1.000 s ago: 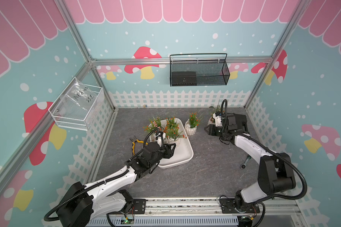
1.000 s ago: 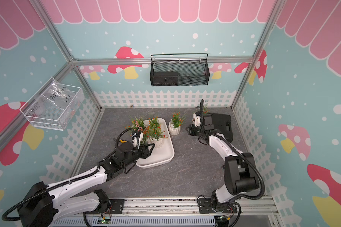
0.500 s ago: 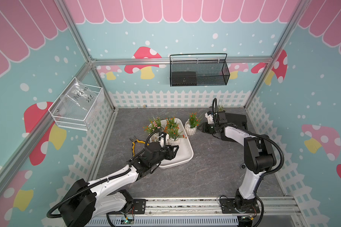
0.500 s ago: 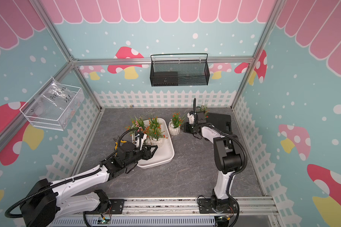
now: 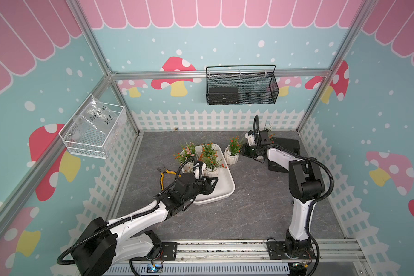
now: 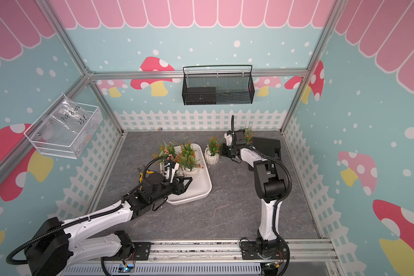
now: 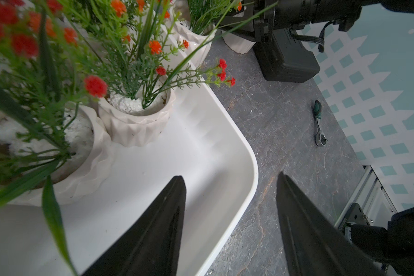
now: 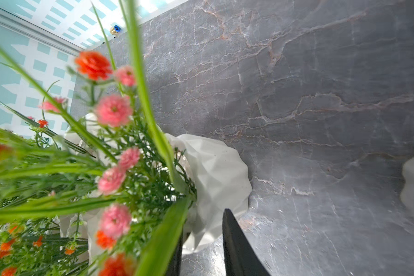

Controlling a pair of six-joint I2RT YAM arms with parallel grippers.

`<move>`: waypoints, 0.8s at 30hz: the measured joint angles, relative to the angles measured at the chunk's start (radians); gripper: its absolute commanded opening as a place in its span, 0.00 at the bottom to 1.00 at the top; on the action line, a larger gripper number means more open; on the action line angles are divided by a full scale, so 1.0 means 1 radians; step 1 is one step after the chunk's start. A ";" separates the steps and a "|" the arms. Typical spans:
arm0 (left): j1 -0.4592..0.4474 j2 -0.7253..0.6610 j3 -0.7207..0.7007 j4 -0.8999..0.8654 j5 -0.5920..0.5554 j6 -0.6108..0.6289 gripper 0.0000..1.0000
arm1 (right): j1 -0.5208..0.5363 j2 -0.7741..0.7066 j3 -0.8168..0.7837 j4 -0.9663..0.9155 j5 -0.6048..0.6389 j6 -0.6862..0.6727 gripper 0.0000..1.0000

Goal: Put the potted gypsophila into the storage box
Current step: Pick up the baby's breath potted plant from the center of the board.

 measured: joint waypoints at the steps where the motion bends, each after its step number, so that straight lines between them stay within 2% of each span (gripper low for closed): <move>1: 0.000 0.000 0.000 0.000 0.002 0.000 0.62 | 0.003 0.007 0.012 -0.005 0.005 0.000 0.30; 7: 0.000 0.004 0.000 0.000 0.002 0.000 0.62 | 0.030 0.057 0.096 -0.070 0.073 0.000 0.28; 24: -0.001 0.003 0.000 -0.001 -0.005 0.002 0.62 | 0.074 0.087 0.177 -0.146 0.209 -0.031 0.04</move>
